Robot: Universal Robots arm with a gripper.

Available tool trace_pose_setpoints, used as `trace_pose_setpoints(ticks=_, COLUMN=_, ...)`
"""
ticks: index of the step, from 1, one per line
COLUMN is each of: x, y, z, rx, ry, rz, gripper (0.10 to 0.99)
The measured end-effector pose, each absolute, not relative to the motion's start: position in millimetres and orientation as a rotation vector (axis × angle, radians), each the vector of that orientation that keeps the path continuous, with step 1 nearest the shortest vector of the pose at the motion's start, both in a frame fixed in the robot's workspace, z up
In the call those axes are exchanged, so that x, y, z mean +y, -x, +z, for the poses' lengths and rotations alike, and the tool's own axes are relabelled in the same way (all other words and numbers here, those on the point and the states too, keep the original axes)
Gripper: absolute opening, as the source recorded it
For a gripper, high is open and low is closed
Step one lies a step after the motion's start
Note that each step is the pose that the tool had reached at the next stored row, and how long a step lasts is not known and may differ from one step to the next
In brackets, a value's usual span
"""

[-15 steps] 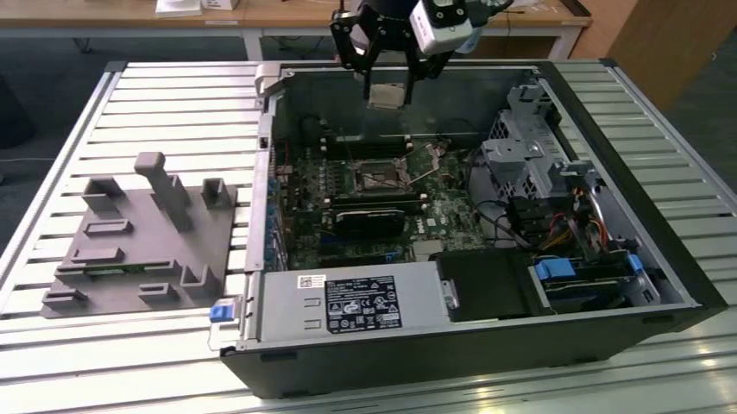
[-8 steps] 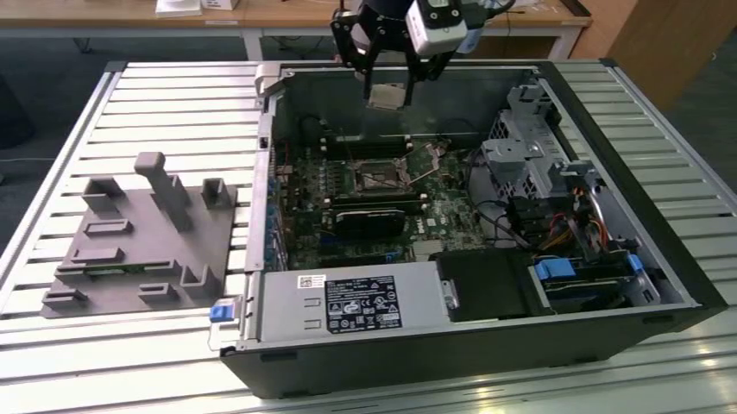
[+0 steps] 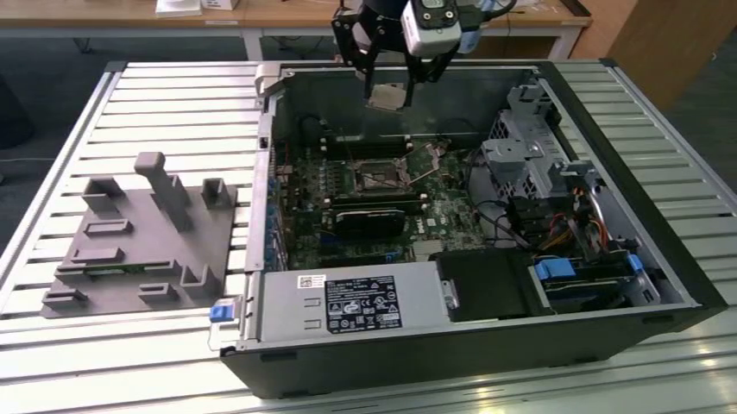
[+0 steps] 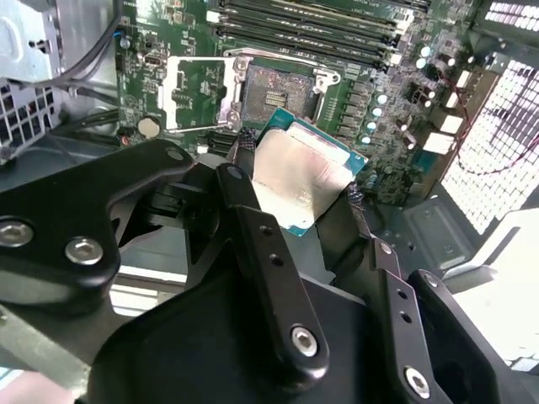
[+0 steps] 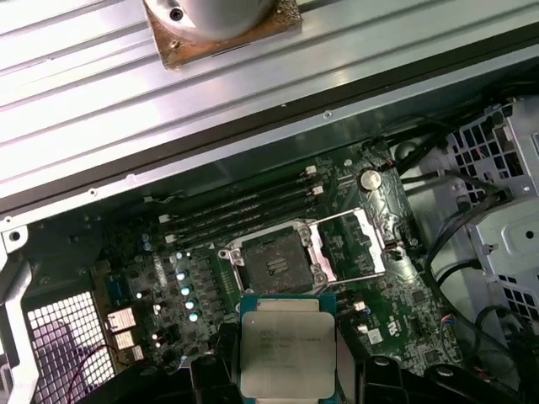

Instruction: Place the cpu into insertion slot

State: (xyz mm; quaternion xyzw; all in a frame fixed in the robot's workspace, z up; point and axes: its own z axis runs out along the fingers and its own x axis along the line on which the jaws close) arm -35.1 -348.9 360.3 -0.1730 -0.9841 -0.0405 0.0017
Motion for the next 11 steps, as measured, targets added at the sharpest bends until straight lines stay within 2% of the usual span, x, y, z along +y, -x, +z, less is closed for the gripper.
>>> trace_pose_setpoints(ticks=11, x=-348.9, y=35.1, z=359.8, rx=-3.063, ry=0.692, rz=-0.121, gripper=0.541)
